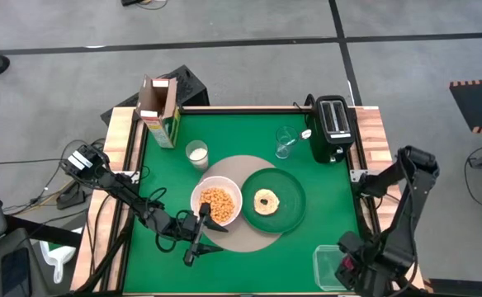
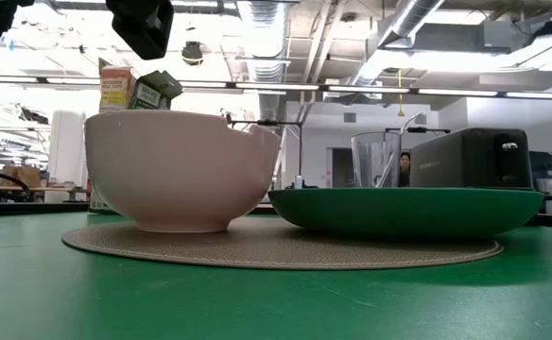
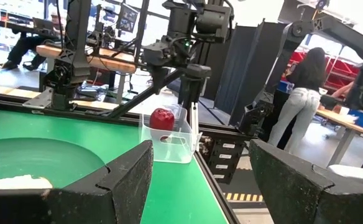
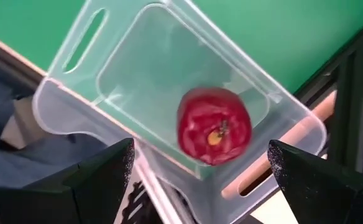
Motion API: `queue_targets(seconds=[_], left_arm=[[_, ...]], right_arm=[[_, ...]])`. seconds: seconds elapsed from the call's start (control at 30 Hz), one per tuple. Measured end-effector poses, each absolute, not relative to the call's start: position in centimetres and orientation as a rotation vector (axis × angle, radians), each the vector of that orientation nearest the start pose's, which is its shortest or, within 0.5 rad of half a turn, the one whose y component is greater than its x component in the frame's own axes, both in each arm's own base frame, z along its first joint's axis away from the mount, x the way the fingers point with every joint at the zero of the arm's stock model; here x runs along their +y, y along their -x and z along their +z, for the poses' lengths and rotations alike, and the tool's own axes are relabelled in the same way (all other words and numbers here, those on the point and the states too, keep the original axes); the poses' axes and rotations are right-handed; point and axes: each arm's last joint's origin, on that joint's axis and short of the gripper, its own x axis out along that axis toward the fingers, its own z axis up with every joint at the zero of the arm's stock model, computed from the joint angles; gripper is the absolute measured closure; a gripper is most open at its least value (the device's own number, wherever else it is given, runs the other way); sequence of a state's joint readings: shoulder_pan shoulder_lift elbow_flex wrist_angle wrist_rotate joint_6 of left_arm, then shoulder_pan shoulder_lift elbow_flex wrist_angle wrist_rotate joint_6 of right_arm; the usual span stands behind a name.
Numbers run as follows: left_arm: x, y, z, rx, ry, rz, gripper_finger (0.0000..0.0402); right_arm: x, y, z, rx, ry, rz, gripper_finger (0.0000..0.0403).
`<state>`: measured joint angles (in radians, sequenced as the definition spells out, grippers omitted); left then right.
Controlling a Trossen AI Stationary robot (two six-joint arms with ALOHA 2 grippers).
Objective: Arrange a breakfast setting
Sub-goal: Put the apple on the table mat in the middle between the bowl and the green plate
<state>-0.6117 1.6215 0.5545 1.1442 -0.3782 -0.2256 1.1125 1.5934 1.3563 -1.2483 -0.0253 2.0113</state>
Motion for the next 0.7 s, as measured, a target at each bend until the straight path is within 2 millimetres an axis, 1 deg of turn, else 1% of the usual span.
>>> queue_targets(seconds=[0.3,0.6,0.7], left_arm=[[-16.3,-25.1,18.9,-0.04,0.265,-0.24,0.015],[-16.3,-25.1,18.9,-0.038,0.263,-0.24,0.015],[-16.3,-25.1,18.9,-0.038,0.264,-0.24,0.015]], right_arm=[[26.2,-12.7,25.9,1.54,-0.711,-0.702,0.0007],[26.8,-12.4,25.3,1.565,-0.694,-0.701,0.0007],[27.1,-12.6,24.6,1.567,-0.665,-0.711,0.0007]])
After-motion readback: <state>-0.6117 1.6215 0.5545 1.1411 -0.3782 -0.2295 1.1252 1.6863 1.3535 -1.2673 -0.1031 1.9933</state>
